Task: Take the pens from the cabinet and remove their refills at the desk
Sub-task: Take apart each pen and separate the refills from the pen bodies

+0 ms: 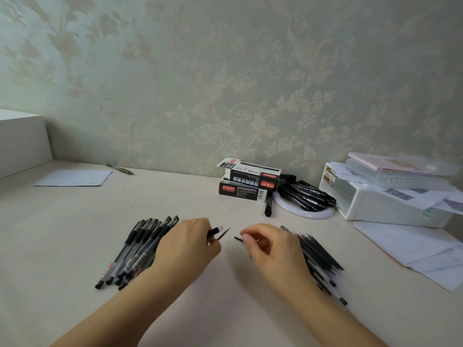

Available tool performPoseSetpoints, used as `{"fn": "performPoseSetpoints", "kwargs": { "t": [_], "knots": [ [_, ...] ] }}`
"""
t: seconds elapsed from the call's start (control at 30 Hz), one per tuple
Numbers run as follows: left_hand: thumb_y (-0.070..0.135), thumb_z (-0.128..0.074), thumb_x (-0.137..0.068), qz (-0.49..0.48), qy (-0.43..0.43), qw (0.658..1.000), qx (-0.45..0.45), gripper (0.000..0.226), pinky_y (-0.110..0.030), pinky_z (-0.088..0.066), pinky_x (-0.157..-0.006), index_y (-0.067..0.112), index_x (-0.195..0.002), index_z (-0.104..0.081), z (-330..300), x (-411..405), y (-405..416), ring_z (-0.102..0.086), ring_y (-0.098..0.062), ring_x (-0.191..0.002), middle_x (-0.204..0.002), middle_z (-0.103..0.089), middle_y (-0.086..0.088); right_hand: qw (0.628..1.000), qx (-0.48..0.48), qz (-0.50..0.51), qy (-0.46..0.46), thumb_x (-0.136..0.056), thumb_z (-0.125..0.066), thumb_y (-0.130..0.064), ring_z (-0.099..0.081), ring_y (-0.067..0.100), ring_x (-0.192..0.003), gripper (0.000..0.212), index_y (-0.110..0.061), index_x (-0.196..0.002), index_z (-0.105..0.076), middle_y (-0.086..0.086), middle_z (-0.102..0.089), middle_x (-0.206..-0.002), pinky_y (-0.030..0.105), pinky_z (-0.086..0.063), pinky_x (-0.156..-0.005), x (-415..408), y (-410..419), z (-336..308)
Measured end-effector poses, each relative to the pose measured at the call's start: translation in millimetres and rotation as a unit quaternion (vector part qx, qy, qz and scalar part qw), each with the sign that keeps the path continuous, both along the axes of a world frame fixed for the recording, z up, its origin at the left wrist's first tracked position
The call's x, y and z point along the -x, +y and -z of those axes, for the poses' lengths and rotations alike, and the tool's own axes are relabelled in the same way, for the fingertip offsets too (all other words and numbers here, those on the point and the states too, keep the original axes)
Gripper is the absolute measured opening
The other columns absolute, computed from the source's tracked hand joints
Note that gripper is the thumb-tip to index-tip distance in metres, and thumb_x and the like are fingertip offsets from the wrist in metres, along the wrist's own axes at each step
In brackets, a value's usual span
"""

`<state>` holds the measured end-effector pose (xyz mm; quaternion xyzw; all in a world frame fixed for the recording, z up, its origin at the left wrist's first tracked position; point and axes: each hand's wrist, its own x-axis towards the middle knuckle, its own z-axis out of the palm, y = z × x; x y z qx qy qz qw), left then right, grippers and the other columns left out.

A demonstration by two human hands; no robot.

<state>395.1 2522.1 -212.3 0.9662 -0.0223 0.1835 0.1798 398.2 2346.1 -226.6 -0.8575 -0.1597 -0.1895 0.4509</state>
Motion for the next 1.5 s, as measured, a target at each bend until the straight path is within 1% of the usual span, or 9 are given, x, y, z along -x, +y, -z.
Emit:
{"fn": "performPoseSetpoints", "kwargs": {
  "t": [0.1, 0.23, 0.47, 0.67, 0.8, 1.03, 1.17, 1.33, 1.5],
  "knots": [
    [0.030, -0.061, -0.082, 0.058, -0.041, 0.986, 0.151, 0.022, -0.022, -0.035, -0.050, 0.021, -0.064, -0.052, -3, 1, -6, -0.047, -0.009, -0.055, -0.056, -0.054, 0.006, 0.973, -0.148, -0.063, 0.164, -0.089, -0.070, -0.010, -0.071, 0.016, -0.069, 0.005, -0.011, -0.093, -0.072, 0.007, -0.075, -0.082, 0.025, -0.058, -0.067, 4, 8, -2],
    [0.030, -0.065, -0.083, 0.123, -0.017, 0.961, 0.248, 0.015, -0.014, -0.037, -0.053, 0.023, -0.070, -0.062, 2, 3, -16, -0.047, -0.002, -0.054, -0.061, -0.062, 0.010, 0.926, -0.249, -0.151, 0.241, -0.088, -0.066, 0.000, -0.071, 0.018, -0.074, 0.015, -0.001, -0.103, -0.069, 0.024, -0.073, -0.091, 0.024, -0.057, -0.073, 7, 7, -5],
    [0.031, -0.066, -0.086, 0.183, -0.013, 0.935, 0.303, 0.010, -0.015, -0.036, -0.051, 0.027, -0.078, -0.062, 4, 2, -20, -0.047, -0.003, -0.047, -0.062, -0.062, 0.010, 0.905, -0.302, -0.171, 0.246, -0.089, -0.062, 0.004, -0.071, 0.019, -0.073, 0.015, -0.006, -0.097, -0.070, 0.014, -0.075, -0.081, 0.023, -0.056, -0.067, 5, 7, -4],
    [0.038, -0.048, -0.097, 0.197, -0.001, 0.951, 0.239, 0.010, -0.012, -0.034, -0.048, 0.042, -0.097, -0.057, 8, 0, -15, -0.044, -0.004, -0.046, -0.067, -0.056, 0.019, 0.908, -0.390, -0.026, 0.153, -0.098, -0.055, -0.007, -0.071, 0.021, -0.073, 0.007, -0.006, -0.092, -0.060, 0.009, -0.073, -0.080, 0.026, -0.058, -0.067, -9, -8, -8],
    [0.036, -0.049, -0.097, 0.198, 0.006, 0.954, 0.226, 0.012, -0.012, -0.035, -0.047, 0.043, -0.095, -0.058, 11, -2, -13, -0.044, -0.003, -0.047, -0.070, -0.057, 0.019, 0.874, -0.463, -0.043, 0.141, -0.101, -0.050, -0.011, -0.073, 0.027, -0.079, 0.010, -0.005, -0.095, -0.055, 0.012, -0.074, -0.085, 0.025, -0.059, -0.068, -11, -14, -9],
    [0.041, -0.051, -0.095, 0.214, 0.006, 0.946, 0.244, 0.010, -0.012, -0.032, -0.045, 0.046, -0.091, -0.059, 10, -2, -14, -0.041, -0.005, -0.045, -0.069, -0.059, 0.015, 0.869, -0.462, -0.070, 0.161, -0.102, -0.049, -0.013, -0.074, 0.031, -0.086, 0.011, -0.005, -0.097, -0.054, 0.015, -0.074, -0.090, 0.026, -0.059, -0.070, -11, -15, -6],
    [0.038, -0.052, -0.095, 0.220, 0.003, 0.946, 0.240, 0.009, -0.012, -0.032, -0.046, 0.040, -0.093, -0.061, 9, 0, -15, -0.041, -0.006, -0.047, -0.072, -0.061, 0.014, 0.889, -0.420, -0.077, 0.165, -0.097, -0.058, -0.010, -0.073, 0.023, -0.080, 0.008, -0.004, -0.096, -0.062, 0.013, -0.074, -0.086, 0.023, -0.057, -0.069, -10, -14, -7],
    [0.036, -0.052, -0.095, 0.221, -0.002, 0.946, 0.237, 0.004, -0.012, -0.035, -0.050, 0.036, -0.095, -0.056, 7, 1, -16, -0.046, -0.004, -0.050, -0.074, -0.063, 0.016, 0.971, -0.182, -0.086, 0.128, -0.090, -0.069, -0.023, -0.066, 0.000, -0.068, 0.006, -0.022, -0.089, -0.074, -0.005, -0.074, -0.080, 0.013, -0.050, -0.061, -3, -9, -9],
    [0.031, -0.053, -0.096, 0.209, -0.011, 0.941, 0.265, 0.008, -0.011, -0.035, -0.049, 0.038, -0.097, -0.054, 7, 1, -14, -0.047, -0.004, -0.050, -0.075, -0.062, 0.016, 0.997, 0.077, -0.012, 0.029, -0.078, -0.079, -0.038, -0.057, 0.006, -0.065, 0.022, -0.024, -0.092, -0.070, -0.007, -0.064, -0.080, 0.015, -0.044, -0.062, -5, -19, -6]
  ]
}}
